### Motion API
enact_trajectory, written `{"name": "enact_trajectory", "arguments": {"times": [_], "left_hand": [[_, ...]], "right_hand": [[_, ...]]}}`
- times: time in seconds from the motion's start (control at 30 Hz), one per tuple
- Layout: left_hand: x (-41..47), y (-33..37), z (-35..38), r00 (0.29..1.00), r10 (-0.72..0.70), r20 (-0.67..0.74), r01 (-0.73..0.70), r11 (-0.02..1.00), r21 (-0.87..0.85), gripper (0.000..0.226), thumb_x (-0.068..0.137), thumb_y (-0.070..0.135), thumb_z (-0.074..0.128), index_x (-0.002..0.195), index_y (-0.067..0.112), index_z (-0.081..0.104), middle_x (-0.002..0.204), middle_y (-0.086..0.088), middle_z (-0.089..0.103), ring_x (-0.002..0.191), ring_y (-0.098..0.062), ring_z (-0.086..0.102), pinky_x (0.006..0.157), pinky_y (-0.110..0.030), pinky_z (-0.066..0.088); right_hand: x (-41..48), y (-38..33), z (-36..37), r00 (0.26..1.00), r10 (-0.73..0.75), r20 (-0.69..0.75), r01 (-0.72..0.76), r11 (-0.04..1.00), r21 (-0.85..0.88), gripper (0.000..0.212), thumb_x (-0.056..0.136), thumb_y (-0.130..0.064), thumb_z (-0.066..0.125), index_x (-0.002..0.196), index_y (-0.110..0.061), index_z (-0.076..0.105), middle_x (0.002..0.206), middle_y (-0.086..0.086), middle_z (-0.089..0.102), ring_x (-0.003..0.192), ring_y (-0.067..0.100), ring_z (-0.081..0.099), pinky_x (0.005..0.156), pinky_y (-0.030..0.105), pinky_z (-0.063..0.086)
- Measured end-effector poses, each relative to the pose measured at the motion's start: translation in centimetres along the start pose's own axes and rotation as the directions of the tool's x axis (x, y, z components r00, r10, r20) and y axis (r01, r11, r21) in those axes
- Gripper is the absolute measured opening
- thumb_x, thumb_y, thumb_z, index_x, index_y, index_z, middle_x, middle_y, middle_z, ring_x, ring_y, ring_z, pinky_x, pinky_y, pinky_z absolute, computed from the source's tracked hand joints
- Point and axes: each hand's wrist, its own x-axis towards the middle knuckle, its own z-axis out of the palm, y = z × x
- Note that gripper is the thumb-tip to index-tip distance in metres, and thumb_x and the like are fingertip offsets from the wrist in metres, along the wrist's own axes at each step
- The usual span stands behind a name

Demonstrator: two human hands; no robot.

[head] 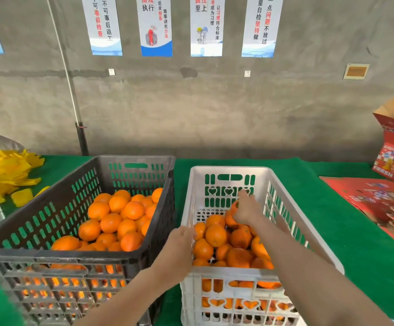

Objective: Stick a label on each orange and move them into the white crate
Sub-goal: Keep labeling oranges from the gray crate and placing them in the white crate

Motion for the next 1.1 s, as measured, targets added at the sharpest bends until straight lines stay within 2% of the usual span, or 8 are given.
{"name": "enact_trajectory", "arguments": {"times": [0.23, 0.43, 0.53, 0.63, 0.7, 0.77, 0.9, 1.1], "left_hand": [[0.3, -1.6, 1.7, 0.996, 0.066, -0.059, -0.056, 0.987, 0.149, 0.035, 0.097, 0.005, 0.04, 0.127, 0.019, 0.048, 0.125, 0.003, 0.045, 0.119, -0.012, 0.039, 0.102, -0.016, 0.027], [0.2, -0.9, 1.3, 0.999, -0.002, -0.048, 0.007, 0.996, 0.093, 0.029, 0.096, 0.004, 0.044, 0.121, 0.012, 0.055, 0.124, -0.005, 0.05, 0.117, -0.018, 0.042, 0.094, -0.017, 0.028], [0.2, -0.2, 1.0, 0.996, -0.058, -0.069, 0.063, 0.996, 0.065, 0.024, 0.093, 0.0, 0.047, 0.113, 0.001, 0.06, 0.12, -0.016, 0.053, 0.112, -0.028, 0.047, 0.086, -0.022, 0.032], [-0.4, 0.1, 0.6, 0.996, -0.007, -0.089, 0.013, 0.997, 0.07, 0.017, 0.092, -0.001, 0.047, 0.098, 0.001, 0.062, 0.1, -0.013, 0.055, 0.1, -0.028, 0.052, 0.083, -0.024, 0.035], [-1.2, 0.0, 0.4, 0.993, 0.04, -0.11, -0.04, 0.999, 0.007, 0.017, 0.09, -0.005, 0.047, 0.088, 0.003, 0.062, 0.091, -0.01, 0.054, 0.091, -0.025, 0.052, 0.085, -0.025, 0.039], [-2.6, -0.2, 0.0, 0.991, 0.029, -0.132, -0.039, 0.996, -0.075, 0.02, 0.092, -0.01, 0.044, 0.099, -0.004, 0.062, 0.103, -0.016, 0.057, 0.098, -0.023, 0.052, 0.085, -0.011, 0.035], [-6.1, -0.1, -0.2, 0.966, 0.075, -0.246, -0.115, 0.981, -0.153, 0.025, 0.091, -0.015, 0.044, 0.108, -0.007, 0.059, 0.114, -0.018, 0.057, 0.107, -0.022, 0.052, 0.091, -0.006, 0.033], [-12.5, -1.4, 2.4, 0.953, -0.105, -0.285, 0.018, 0.956, -0.294, 0.028, 0.089, -0.009, 0.051, 0.111, 0.006, 0.061, 0.113, 0.0, 0.055, 0.102, -0.009, 0.055, 0.089, -0.01, 0.044]], "right_hand": [[1.4, 4.2, 3.0, 0.995, -0.053, 0.085, 0.078, 0.944, -0.32, 0.047, 0.095, -0.006, 0.045, 0.139, -0.011, 0.03, 0.136, 0.019, 0.042, 0.124, 0.034, 0.044, 0.108, 0.046, 0.033], [-0.7, 1.2, 1.7, 0.999, 0.007, 0.036, 0.002, 0.975, -0.22, 0.068, 0.09, -0.007, 0.053, 0.148, -0.019, 0.019, 0.157, 0.02, 0.001, 0.143, 0.041, 0.007, 0.114, 0.056, 0.015], [-4.5, -2.3, 0.0, 0.923, -0.279, -0.266, 0.307, 0.949, 0.069, 0.042, 0.09, -0.011, 0.058, 0.131, -0.005, 0.05, 0.14, 0.018, 0.043, 0.13, 0.029, 0.041, 0.108, 0.035, 0.035], [-11.9, -5.0, -0.2, 0.674, -0.556, -0.486, 0.715, 0.655, 0.244, 0.013, 0.089, -0.012, 0.057, 0.092, -0.004, 0.067, 0.088, 0.006, 0.066, 0.08, 0.015, 0.06, 0.071, 0.028, 0.051], [-17.0, -4.5, 1.8, 0.59, -0.711, -0.383, 0.808, 0.518, 0.283, 0.023, 0.09, -0.021, 0.053, 0.075, -0.008, 0.064, 0.068, -0.003, 0.06, 0.061, 0.006, 0.051, 0.056, 0.018, 0.042], [-20.4, -2.7, 4.9, 0.631, -0.774, -0.051, 0.739, 0.58, 0.342, 0.032, 0.091, -0.029, 0.05, 0.073, -0.006, 0.063, 0.067, 0.0, 0.06, 0.061, 0.009, 0.051, 0.057, 0.019, 0.041], [-21.7, 2.0, 10.5, 0.638, -0.437, 0.634, 0.556, 0.831, 0.012, 0.053, 0.089, -0.037, 0.06, 0.135, -0.012, 0.047, 0.135, 0.009, 0.051, 0.123, 0.023, 0.047, 0.102, 0.033, 0.038], [-22.1, 4.3, 13.4, 0.699, -0.302, 0.648, 0.528, 0.829, -0.183, 0.07, 0.08, -0.029, 0.069, 0.139, -0.017, 0.033, 0.122, 0.009, 0.056, 0.11, 0.028, 0.053, 0.09, 0.034, 0.038]]}}
